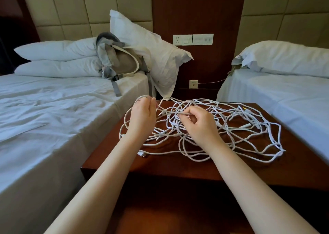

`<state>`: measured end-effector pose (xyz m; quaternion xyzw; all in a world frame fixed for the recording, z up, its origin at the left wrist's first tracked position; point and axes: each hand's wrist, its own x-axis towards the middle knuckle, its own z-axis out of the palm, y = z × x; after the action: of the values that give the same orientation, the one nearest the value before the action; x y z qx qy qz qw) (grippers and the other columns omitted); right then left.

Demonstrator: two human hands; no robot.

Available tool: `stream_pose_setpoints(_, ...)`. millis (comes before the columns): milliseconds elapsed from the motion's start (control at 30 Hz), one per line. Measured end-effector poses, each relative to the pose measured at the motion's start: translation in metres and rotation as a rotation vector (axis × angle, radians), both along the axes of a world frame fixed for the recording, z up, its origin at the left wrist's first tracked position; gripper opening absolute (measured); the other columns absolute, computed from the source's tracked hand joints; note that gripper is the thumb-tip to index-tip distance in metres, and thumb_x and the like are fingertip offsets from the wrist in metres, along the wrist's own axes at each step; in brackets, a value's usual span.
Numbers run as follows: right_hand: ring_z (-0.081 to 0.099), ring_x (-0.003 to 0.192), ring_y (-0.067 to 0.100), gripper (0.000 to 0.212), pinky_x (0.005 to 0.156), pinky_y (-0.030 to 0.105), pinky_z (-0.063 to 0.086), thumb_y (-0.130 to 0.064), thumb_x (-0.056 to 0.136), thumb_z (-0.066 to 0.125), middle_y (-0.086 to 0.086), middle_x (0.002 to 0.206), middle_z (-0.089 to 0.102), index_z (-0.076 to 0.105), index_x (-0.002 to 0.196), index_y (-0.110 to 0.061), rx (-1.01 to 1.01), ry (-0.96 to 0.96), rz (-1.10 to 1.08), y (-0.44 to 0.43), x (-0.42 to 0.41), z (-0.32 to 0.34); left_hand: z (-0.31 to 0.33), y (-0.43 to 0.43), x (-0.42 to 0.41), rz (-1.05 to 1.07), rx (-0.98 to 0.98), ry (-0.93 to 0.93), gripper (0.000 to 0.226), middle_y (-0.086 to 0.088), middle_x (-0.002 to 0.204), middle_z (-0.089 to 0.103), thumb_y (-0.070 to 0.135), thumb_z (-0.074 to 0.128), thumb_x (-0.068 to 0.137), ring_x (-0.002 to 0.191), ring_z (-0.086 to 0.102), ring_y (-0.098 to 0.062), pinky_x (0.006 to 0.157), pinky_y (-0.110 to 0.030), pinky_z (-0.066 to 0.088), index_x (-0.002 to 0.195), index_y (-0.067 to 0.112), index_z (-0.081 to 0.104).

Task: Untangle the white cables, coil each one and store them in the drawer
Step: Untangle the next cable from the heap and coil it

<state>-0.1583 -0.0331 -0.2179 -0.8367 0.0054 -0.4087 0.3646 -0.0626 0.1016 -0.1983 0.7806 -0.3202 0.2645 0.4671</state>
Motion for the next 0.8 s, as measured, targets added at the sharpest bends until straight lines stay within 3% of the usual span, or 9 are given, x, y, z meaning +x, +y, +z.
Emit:
stream_pose_setpoints(67,0.046,0.055,0.0,0.025,0.055,0.012,0.035,-0.009,0.085,0.064,-0.019,0.053,0.05,0.055,0.063,-0.018,0.192,-0.006,0.072,0.0,-0.004,0.003,-0.006,-0.003,-0.003,-0.037,0.108,-0.023,0.03,0.002,0.065,0.044,0.01,0.041,0.098,0.062,0.04,-0.013,0.057,-0.019,0.026,0.071,0.002,0.052)
stream_pose_setpoints(167,0.048,0.063,0.006,0.015,0.066,0.029,0.045,-0.021,0.081,0.062,-0.014,0.059,0.051,0.058,0.067,-0.02,0.379,-0.049,0.153,-0.003,-0.006,0.008,-0.01,-0.005,-0.006,-0.119,0.191,-0.02,0.033,0.005,0.061,0.043,0.012,0.043,0.098,0.057,0.04,-0.008,0.054,-0.016,0.031,0.065,0.01,0.044)
stream_pose_setpoints(200,0.047,0.064,0.006,0.013,0.067,0.027,0.045,-0.022,0.081,0.062,-0.014,0.061,0.049,0.059,0.07,-0.018,0.396,-0.068,0.165,-0.003,-0.007,0.009,-0.009,-0.006,-0.007,-0.13,0.21,0.012,0.034,0.005,0.061,0.043,0.014,0.043,0.098,0.057,0.04,-0.008,0.054,-0.019,0.029,0.064,0.011,0.045)
stream_pose_setpoints(300,0.041,0.061,0.002,0.013,0.062,0.013,0.038,-0.014,0.089,0.063,-0.007,0.064,0.045,0.06,0.076,-0.013,0.426,-0.159,0.163,-0.003,-0.008,0.01,-0.001,-0.009,-0.014,-0.227,0.194,0.199,0.043,0.001,0.058,0.047,0.022,0.04,0.099,0.053,0.045,-0.011,0.049,-0.017,0.032,0.059,0.012,0.052)
stream_pose_setpoints(400,0.043,0.059,0.0,0.013,0.06,0.012,0.039,-0.013,0.089,0.062,-0.014,0.059,0.048,0.06,0.077,-0.016,0.468,-0.223,0.136,-0.004,-0.007,0.012,0.011,-0.012,-0.028,-0.442,0.219,0.487,0.055,0.003,0.043,0.039,0.035,0.036,0.099,0.039,0.035,-0.009,0.043,-0.019,0.03,0.053,0.01,0.05)
stream_pose_setpoints(500,0.049,0.057,0.006,0.013,0.057,0.015,0.044,-0.014,0.09,0.062,-0.015,0.057,0.052,0.061,0.078,-0.02,0.519,-0.245,0.118,-0.005,-0.006,0.013,0.014,-0.012,-0.037,-0.789,0.266,0.772,0.047,0.004,0.042,0.028,0.025,0.045,0.096,0.04,0.023,-0.01,0.041,-0.019,0.016,0.051,0.012,0.043)
stream_pose_setpoints(600,0.043,0.05,0.016,0.013,0.049,0.022,0.039,-0.018,0.092,0.059,0.003,0.055,0.045,0.06,0.079,-0.016,0.525,-0.214,0.16,-0.005,-0.005,0.011,0.016,-0.01,-0.039,-1.185,0.192,0.951,0.031,0.003,0.044,0.027,0.017,0.047,0.084,0.04,0.021,-0.009,0.04,-0.02,0.014,0.055,0.007,0.044)
stream_pose_setpoints(700,0.038,0.061,0.024,0.021,0.054,0.035,0.032,-0.028,0.091,0.058,0.028,0.064,0.042,0.059,0.081,-0.009,0.506,-0.131,0.304,-0.001,-0.002,0.008,0.023,-0.007,-0.039,-1.484,0.071,1.008,0.023,0.006,0.048,0.032,0.023,0.058,0.082,0.041,0.028,-0.005,0.041,-0.017,0.024,0.065,0.008,0.058)
stream_pose_setpoints(800,0.036,0.052,0.022,0.021,0.049,0.033,0.031,-0.032,0.091,0.049,0.021,0.065,0.042,0.059,0.088,-0.014,0.448,0.034,0.346,0.005,0.002,0.007,0.032,-0.006,-0.037,-1.62,-0.175,1.041,0.021,0.005,0.053,0.027,0.024,0.057,0.085,0.045,0.025,-0.006,0.043,-0.015,0.028,0.069,0.01,0.059)
